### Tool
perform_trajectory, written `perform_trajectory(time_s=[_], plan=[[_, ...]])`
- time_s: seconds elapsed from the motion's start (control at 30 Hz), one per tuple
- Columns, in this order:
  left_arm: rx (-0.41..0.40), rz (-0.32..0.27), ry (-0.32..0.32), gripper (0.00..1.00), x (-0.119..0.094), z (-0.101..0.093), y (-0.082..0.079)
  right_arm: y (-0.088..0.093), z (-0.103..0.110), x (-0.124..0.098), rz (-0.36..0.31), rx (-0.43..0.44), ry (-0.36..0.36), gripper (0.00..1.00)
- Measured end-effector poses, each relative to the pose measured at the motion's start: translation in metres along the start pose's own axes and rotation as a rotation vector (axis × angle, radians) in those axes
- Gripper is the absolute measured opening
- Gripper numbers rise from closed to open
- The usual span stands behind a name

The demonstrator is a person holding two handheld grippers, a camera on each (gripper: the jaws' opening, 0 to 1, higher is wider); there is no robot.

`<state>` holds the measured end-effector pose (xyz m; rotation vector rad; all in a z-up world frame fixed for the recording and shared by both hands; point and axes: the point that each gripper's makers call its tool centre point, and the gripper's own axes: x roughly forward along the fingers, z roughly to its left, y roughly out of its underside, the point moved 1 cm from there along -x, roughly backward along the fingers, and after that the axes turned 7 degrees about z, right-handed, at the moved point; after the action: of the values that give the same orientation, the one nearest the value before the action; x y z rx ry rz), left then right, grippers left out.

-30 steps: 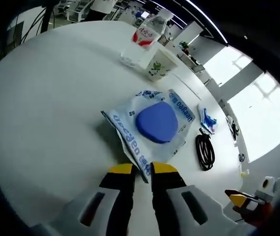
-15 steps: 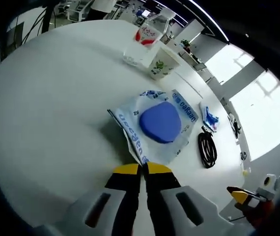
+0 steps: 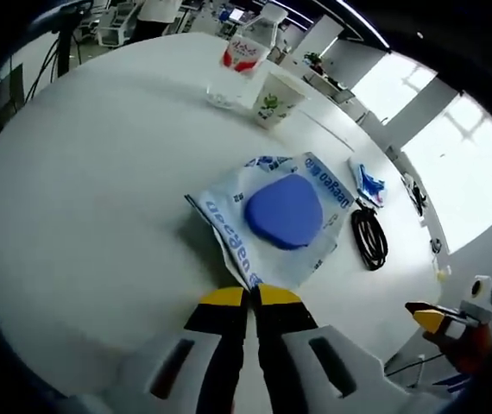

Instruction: Arrange the tabletop items into an orderly group along one side of the table until the central work area is clear of visible clutter.

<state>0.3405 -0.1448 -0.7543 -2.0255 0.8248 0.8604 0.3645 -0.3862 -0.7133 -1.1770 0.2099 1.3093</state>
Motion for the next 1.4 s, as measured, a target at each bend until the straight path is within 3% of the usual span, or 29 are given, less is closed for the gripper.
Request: perform_trajectory(time_s=[0.2, 0.27, 0.87, 1.4], plan=[[0.026, 0.024, -0.006, 0.00, -0.007, 0.007, 0.007, -0.002, 0.009, 0.006, 0.005, -0.007, -0.011, 0.27], [0.048, 0.068, -0.003, 0.00, -0.008, 0.008, 0.013, -0.002, 0.011, 0.008, 0.008, -0.008, -0.014, 0.27], [0.132, 0.125, -0.008, 0.00, -0.023, 0.022, 0.028, 0.001, 0.021, 0.020, 0.031, -0.013, -0.018, 0.27], [0.217, 0.186, 0.022, 0.00, -0.028, 0.025, 0.033, -0.013, 0.038, 0.049, 0.055, -0.028, -0.044, 0.26]])
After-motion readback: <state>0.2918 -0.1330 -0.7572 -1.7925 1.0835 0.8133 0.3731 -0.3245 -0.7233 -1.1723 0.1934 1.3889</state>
